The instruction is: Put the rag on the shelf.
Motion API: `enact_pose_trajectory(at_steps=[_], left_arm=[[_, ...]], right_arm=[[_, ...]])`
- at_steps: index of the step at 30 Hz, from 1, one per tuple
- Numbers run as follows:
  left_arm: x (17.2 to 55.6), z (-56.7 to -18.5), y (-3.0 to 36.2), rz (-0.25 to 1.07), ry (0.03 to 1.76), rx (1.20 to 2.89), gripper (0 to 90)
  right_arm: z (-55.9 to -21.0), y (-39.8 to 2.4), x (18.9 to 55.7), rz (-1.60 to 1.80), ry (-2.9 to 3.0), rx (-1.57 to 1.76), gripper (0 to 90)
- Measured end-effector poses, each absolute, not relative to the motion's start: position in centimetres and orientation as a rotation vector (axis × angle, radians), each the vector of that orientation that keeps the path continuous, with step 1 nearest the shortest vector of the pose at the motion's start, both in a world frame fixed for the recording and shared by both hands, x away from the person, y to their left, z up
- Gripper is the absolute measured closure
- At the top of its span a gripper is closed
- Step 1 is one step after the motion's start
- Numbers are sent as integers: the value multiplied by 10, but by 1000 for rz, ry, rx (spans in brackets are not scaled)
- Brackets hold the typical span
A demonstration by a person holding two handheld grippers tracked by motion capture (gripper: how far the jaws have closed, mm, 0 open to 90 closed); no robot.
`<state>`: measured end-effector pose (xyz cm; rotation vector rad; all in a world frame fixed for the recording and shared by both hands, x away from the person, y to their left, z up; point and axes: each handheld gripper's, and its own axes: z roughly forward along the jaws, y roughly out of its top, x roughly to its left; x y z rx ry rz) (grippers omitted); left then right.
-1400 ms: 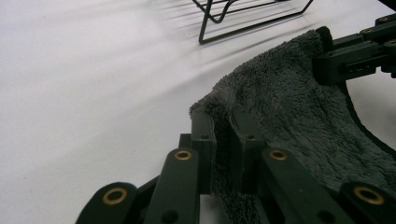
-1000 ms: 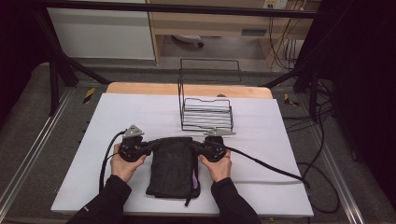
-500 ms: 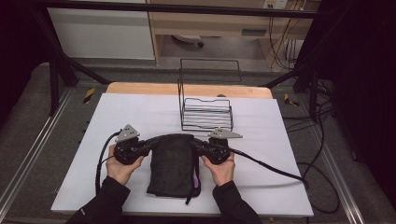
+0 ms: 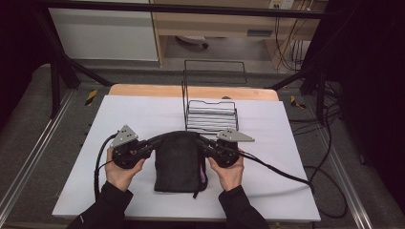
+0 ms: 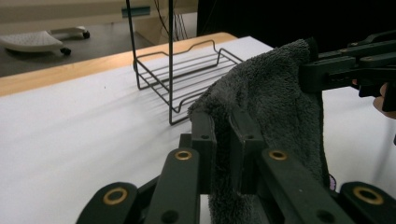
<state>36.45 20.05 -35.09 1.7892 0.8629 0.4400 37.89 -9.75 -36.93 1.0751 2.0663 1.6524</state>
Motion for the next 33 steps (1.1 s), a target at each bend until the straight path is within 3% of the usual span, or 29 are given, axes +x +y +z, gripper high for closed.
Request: enact_pose_trajectory(at_steps=[33], left_arm=[[370, -288, 165, 545, 711, 1609, 819]], right_arm=[[-296, -127, 363, 1684, 1801, 921, 802]])
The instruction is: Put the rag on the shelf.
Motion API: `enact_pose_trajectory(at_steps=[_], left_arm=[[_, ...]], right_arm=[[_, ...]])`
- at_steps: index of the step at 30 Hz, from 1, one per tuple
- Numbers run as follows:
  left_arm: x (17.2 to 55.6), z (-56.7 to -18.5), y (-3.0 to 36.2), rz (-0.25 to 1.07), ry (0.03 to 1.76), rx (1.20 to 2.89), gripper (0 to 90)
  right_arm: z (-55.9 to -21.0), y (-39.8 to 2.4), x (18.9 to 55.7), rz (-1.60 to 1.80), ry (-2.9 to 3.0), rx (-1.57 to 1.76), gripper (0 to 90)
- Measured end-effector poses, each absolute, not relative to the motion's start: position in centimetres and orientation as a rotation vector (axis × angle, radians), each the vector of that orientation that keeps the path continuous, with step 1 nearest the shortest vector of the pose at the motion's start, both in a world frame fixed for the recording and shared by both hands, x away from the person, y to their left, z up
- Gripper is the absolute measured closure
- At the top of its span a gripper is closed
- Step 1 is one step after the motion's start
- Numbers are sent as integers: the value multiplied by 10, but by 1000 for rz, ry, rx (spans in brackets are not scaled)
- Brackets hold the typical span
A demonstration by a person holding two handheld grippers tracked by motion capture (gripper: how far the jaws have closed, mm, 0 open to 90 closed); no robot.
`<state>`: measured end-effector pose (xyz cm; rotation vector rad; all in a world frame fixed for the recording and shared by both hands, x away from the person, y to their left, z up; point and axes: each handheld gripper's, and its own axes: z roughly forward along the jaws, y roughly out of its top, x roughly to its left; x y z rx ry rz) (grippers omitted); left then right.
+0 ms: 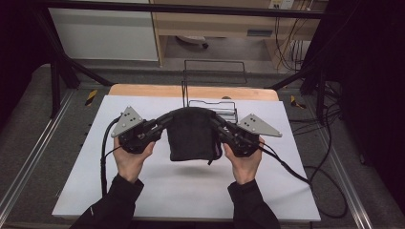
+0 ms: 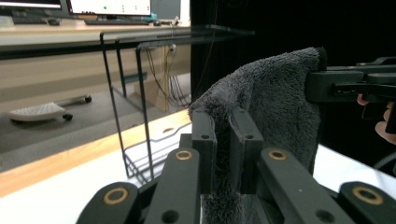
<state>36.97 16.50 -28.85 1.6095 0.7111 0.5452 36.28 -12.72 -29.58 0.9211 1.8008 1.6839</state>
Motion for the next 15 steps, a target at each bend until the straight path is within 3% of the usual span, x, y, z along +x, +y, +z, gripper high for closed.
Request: enact_pose_trajectory(at_steps=[15], left_arm=[[387, -254, 141, 570, 661, 1525, 820]], right_arm=[[-261, -146, 365, 1694, 1652, 895, 803]])
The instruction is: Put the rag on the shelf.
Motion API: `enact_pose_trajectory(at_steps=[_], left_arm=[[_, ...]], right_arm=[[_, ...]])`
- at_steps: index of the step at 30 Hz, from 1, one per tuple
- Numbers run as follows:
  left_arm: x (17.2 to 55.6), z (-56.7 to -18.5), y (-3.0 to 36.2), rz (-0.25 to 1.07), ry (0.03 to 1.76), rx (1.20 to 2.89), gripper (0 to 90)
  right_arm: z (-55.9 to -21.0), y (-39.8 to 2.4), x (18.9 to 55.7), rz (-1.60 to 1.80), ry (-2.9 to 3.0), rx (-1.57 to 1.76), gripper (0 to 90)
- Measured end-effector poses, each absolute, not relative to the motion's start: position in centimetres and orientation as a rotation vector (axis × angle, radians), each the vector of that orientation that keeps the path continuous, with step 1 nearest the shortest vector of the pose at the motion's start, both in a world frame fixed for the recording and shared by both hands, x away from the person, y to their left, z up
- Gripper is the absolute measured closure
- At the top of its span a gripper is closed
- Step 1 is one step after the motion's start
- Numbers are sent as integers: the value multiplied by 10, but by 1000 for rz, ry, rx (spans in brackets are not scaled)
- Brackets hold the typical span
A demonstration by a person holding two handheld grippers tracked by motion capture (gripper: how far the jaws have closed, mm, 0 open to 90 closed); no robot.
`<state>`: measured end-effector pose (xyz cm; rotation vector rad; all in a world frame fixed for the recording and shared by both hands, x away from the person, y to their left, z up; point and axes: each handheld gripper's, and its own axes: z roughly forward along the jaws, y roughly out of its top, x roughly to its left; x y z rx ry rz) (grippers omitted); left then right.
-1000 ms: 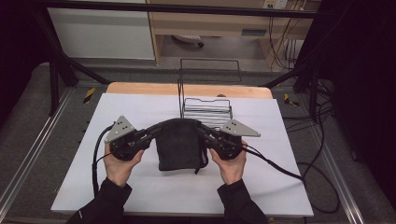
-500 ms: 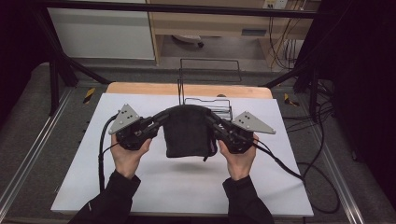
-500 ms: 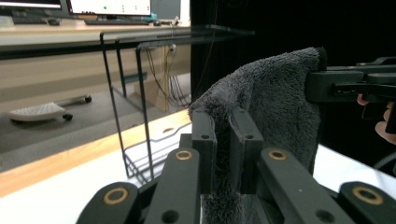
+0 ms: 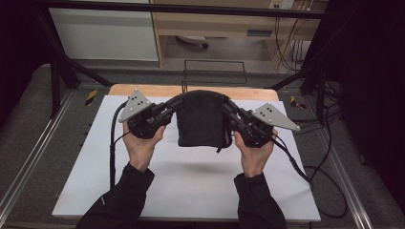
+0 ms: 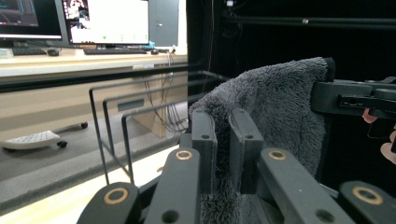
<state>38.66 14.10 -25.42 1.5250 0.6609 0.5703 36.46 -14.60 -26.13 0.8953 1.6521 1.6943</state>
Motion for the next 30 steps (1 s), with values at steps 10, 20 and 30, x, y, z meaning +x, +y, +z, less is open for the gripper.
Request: enact_pose_trajectory(at_steps=[10, 20, 30], left_arm=[[405, -227, 127, 587, 643, 1466, 820], [417, -199, 119, 613, 626, 1418, 820], [425, -172, 116, 631, 627, 1366, 821]], right_arm=[[-232, -154, 378, 1685, 1577, 883, 803], [-203, -158, 389, 1687, 1513, 859, 804], [-179, -158, 400, 1714, 1451, 832, 803]])
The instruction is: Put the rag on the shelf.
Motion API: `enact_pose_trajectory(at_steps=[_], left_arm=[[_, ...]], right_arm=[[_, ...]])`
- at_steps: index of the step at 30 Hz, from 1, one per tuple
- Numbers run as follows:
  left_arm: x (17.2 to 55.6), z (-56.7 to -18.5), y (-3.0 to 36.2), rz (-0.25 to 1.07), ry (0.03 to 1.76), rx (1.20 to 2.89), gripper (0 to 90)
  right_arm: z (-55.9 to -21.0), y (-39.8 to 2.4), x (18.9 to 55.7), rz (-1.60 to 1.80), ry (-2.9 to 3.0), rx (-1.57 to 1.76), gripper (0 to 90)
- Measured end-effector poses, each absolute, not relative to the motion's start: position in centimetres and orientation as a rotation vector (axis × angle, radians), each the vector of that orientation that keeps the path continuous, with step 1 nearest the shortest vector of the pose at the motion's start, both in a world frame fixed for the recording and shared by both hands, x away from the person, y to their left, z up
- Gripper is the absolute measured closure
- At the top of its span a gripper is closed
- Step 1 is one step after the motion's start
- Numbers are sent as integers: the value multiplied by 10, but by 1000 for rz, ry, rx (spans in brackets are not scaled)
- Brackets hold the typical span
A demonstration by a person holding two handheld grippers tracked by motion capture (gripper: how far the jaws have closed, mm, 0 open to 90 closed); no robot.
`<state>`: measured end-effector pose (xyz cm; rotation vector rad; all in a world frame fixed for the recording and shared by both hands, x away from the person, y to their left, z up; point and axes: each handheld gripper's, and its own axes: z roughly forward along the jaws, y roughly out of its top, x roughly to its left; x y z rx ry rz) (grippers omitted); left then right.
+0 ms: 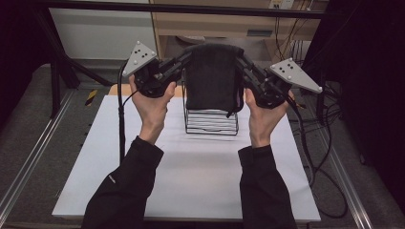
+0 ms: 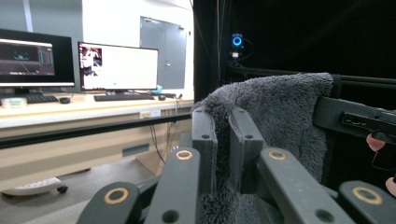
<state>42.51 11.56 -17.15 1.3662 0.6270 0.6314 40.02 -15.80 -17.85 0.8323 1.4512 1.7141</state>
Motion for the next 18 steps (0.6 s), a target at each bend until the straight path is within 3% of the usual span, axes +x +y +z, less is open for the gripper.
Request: enact_pose_trajectory(at_steps=[18], left_arm=[[453, -132, 108, 685, 656, 1339, 821]], right_arm=[[-140, -159, 437, 1712, 1424, 793, 802]])
